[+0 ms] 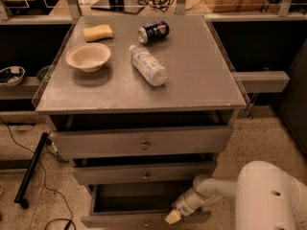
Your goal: Open bottom drawer
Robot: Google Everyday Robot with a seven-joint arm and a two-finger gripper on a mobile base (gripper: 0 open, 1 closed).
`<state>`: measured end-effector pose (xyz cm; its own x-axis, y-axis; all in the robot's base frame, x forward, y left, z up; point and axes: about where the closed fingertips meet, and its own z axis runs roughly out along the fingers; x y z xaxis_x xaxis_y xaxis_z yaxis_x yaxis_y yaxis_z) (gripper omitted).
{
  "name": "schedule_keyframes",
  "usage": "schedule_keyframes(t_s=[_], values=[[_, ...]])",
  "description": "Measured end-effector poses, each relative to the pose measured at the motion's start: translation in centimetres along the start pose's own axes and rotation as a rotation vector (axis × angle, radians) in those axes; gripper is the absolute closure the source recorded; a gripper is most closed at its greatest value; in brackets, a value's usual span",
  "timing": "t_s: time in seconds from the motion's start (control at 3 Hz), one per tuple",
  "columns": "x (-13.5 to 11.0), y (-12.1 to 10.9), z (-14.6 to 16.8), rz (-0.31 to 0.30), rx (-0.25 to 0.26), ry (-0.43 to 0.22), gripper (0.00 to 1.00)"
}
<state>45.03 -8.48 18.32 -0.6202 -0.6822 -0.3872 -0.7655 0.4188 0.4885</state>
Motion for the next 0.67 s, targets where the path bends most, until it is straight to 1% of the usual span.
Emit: schedule_keyframes(t_s=[0.33,0.67], values=[[0.0,0.0,0.0,0.0,0.0,0.0,0.11],[0.0,0.01,0.01,0.0,0.0,0.0,0.0]])
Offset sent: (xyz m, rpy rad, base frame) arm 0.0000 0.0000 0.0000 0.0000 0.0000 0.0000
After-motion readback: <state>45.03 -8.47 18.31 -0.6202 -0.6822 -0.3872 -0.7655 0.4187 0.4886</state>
